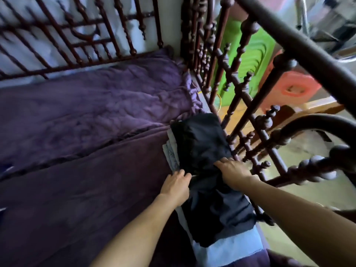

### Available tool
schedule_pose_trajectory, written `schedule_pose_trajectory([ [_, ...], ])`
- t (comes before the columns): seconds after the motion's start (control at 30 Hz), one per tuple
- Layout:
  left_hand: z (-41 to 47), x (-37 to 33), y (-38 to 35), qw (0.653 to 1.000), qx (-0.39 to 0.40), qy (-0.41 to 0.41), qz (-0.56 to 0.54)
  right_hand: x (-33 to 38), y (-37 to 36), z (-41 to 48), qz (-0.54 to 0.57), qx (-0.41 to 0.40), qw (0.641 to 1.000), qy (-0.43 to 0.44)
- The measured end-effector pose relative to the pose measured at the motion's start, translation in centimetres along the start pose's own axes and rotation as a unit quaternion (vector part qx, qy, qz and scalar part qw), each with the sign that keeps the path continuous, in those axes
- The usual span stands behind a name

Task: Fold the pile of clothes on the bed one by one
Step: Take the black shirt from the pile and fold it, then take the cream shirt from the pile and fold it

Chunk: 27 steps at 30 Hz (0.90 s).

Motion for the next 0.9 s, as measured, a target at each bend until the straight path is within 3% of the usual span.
schedule_pose_trajectory([
  [0.2, -15.5, 3.2, 1.0, 0.988, -0.043, 0.148, -0.023, 8.9, 3.6, -6.6, 0.013, -0.026, 0.993, 0.115],
  [0.37, -30.5, 6.8, 3.5, 0.956, -0.11, 0.272, -0.028, 19.8, 6.4, -12.6, -0.027, -0.034, 0.971, 0.235],
  [0.57, -48.1, 10.5, 4.8, 0.903, -0.202, 0.378, -0.038, 35.0, 11.1, -20.9, -0.053, -0.095, 0.924, 0.365],
  [0.9, -73.0, 19.9, -1.1, 0.838, -0.222, 0.495, -0.067, 60.8, 9.0, -32.7, -0.099, -0.1, 0.873, 0.467],
])
Point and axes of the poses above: each hand's wrist, its own z-axis towards the middle knuckle, its own y-axis out of the back of the hand, x = y × z, the point moved 10 cm from there along z, towards the middle knuckle, and after that the axes turned 8 degrees about -y, right-handed, at the moved point
